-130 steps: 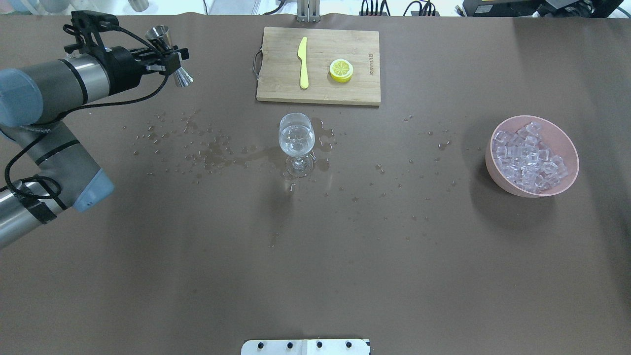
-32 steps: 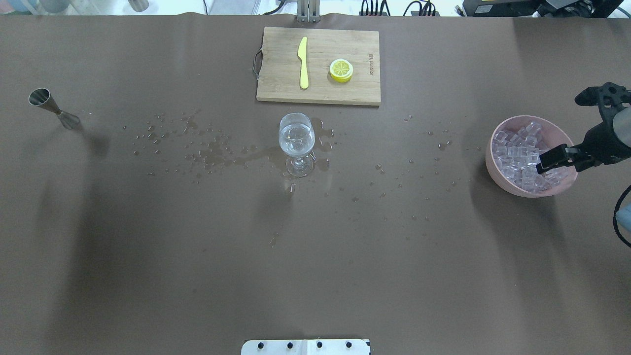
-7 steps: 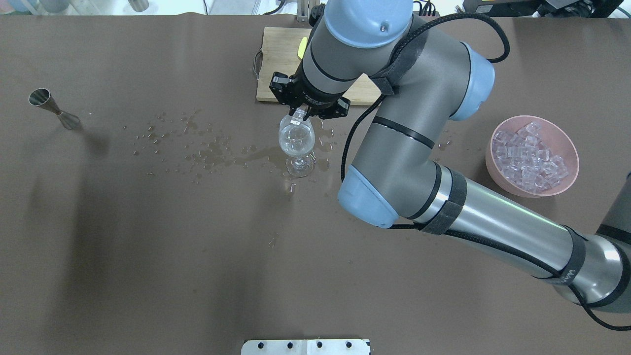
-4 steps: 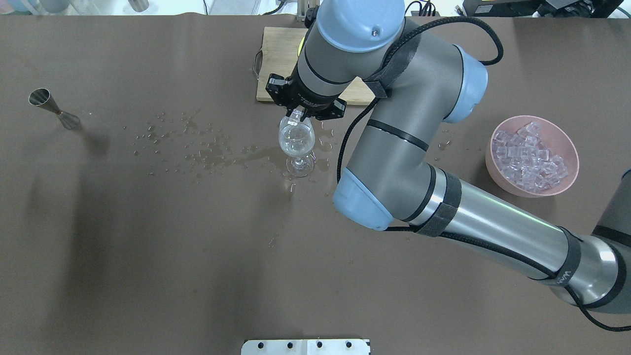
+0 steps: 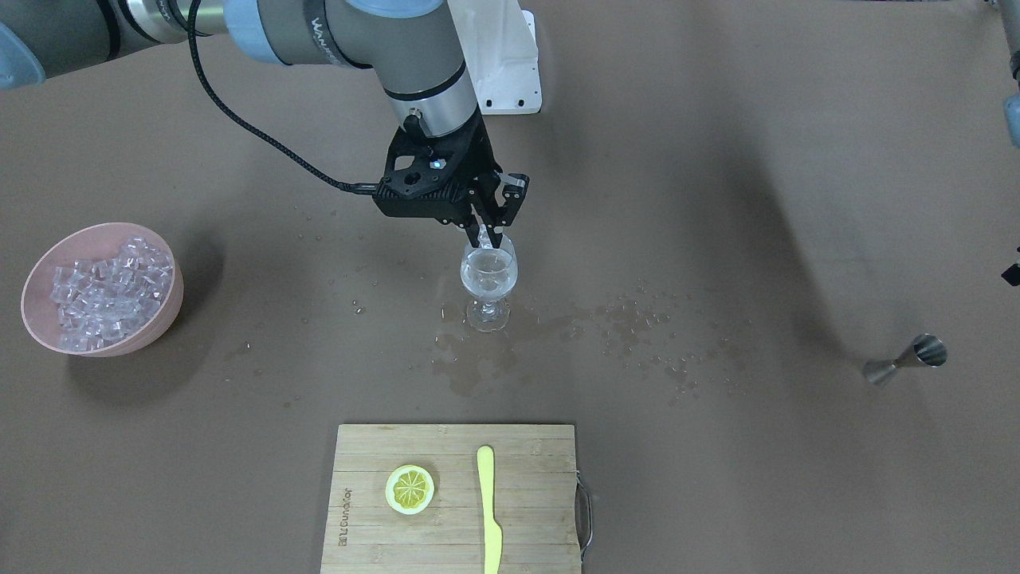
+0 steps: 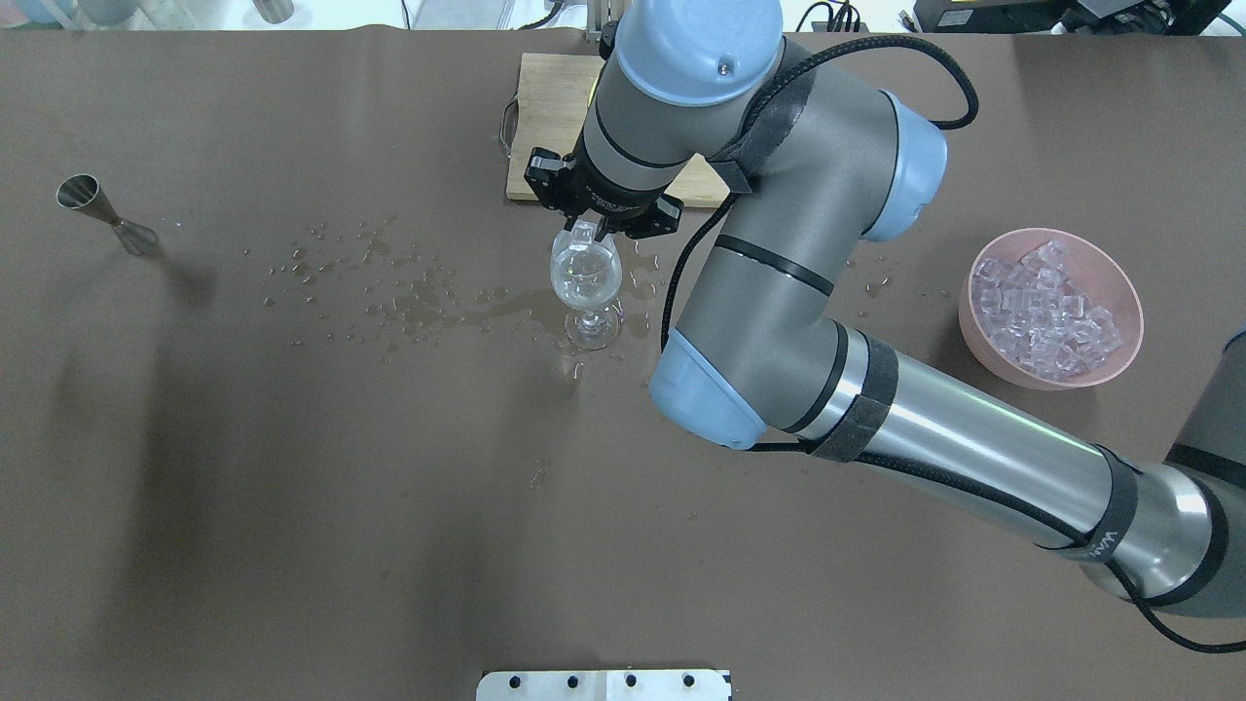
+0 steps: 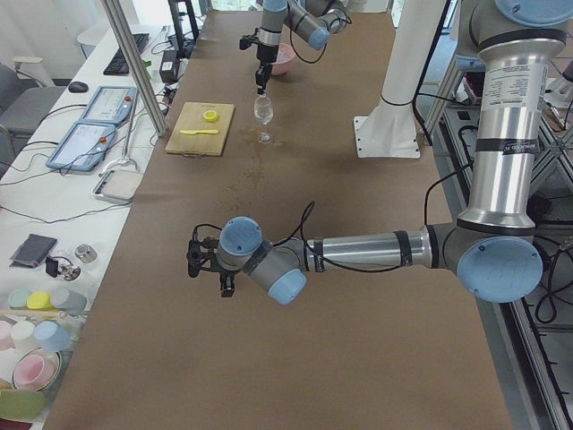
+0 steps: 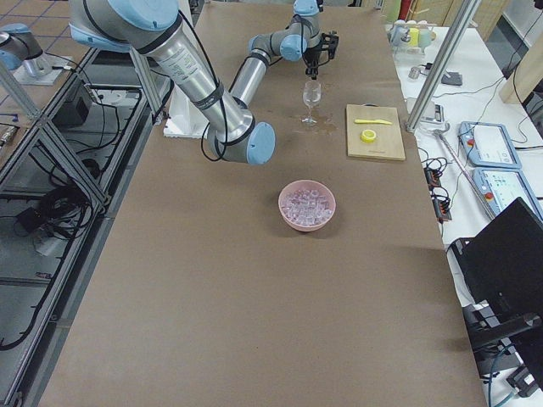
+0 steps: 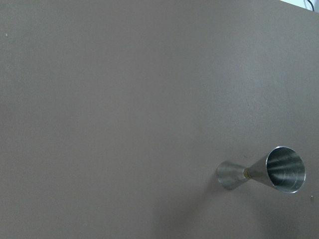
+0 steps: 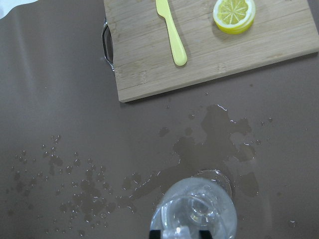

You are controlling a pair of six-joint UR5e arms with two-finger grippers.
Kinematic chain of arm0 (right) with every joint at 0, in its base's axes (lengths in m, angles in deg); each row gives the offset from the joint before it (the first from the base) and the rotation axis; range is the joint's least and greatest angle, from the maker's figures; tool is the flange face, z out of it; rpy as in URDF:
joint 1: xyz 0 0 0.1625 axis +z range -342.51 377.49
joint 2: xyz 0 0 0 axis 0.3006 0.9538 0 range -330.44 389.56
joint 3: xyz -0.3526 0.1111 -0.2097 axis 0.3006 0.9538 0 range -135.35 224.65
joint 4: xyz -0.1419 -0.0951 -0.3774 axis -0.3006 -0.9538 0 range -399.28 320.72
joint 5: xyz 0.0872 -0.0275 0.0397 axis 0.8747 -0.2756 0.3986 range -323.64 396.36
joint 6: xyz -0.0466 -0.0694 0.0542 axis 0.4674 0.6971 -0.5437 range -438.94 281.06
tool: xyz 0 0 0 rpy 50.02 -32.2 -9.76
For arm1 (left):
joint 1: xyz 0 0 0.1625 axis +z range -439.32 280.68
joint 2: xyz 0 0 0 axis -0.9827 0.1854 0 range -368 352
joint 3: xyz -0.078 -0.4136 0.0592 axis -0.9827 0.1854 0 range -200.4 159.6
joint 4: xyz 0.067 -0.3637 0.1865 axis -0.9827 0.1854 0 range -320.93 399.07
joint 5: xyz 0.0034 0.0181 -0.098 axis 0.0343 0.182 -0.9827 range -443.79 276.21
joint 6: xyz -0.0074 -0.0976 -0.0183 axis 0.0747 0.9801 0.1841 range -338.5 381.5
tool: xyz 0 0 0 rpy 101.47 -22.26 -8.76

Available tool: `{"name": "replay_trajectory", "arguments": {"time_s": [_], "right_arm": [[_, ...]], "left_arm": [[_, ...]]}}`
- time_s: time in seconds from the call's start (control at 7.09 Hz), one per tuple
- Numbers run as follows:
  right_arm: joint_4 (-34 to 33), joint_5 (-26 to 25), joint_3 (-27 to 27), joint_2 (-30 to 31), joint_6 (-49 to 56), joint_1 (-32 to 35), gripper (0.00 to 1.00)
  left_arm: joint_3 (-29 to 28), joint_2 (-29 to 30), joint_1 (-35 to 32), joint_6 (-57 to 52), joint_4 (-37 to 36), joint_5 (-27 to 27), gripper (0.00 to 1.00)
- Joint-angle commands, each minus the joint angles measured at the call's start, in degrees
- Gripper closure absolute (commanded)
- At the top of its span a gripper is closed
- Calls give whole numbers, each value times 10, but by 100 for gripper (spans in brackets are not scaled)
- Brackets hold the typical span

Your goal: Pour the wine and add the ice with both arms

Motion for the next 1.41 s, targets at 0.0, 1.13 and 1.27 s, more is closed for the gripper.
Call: {"name": "replay_trajectory", "arguments": {"time_s": [0.0, 1.13, 1.27], "right_arm": [[1, 1, 0, 0, 3, 0, 0], [-5, 158, -130, 385, 392, 281, 0], [-5, 190, -110, 409, 492, 339, 0]], "left_arm": [[0, 0, 0, 1, -1, 0, 2], [2, 3, 1, -4, -3, 5, 2], [-2, 5, 1, -14, -5, 5, 2]]}}
